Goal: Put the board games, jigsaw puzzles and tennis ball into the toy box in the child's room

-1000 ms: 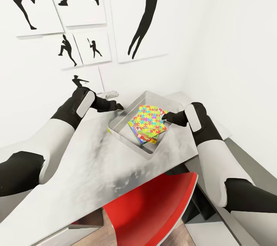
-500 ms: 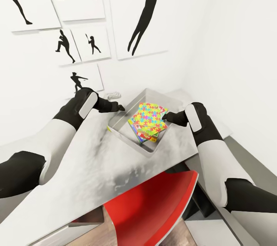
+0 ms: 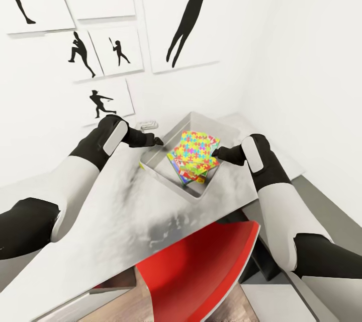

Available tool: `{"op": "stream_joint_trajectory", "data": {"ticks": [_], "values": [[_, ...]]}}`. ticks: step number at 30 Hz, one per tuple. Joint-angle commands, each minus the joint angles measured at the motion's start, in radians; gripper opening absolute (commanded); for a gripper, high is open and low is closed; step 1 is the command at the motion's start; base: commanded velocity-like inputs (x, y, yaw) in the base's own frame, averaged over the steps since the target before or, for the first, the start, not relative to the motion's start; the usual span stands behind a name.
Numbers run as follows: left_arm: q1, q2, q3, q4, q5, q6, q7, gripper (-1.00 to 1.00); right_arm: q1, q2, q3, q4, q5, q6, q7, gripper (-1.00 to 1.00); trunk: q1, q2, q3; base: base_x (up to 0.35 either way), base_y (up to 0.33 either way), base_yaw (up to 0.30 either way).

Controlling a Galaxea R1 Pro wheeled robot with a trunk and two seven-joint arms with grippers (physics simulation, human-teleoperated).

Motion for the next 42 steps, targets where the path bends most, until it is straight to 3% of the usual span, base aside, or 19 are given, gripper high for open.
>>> {"op": "stream_joint_trajectory", "data": {"ticks": [1, 25, 42], "values": [[-0.001, 0.001, -0.004, -0.001, -0.005, 0.002, -0.006, 1.00, -0.001, 0.001, -0.003, -0.001, -0.011, 0.002, -0.010, 1.00, 0.000, -0.002, -0.003, 0.000, 0.000, 0.000], [-0.001, 0.003, -0.005, -0.001, -0.006, 0.002, -0.010, 1.00, -0.001, 0.001, -0.003, 0.001, -0.011, 0.002, -0.010, 1.00, 0.000, -0.002, -0.041, 0.000, 0.000, 0.000], [-0.001, 0.012, -0.005, 0.000, -0.006, 0.002, -0.013, 1.00, -0.001, -0.001, -0.003, 0.001, -0.011, 0.002, -0.010, 1.00, 0.000, -0.002, -0.044, 0.000, 0.000, 0.000]]}}
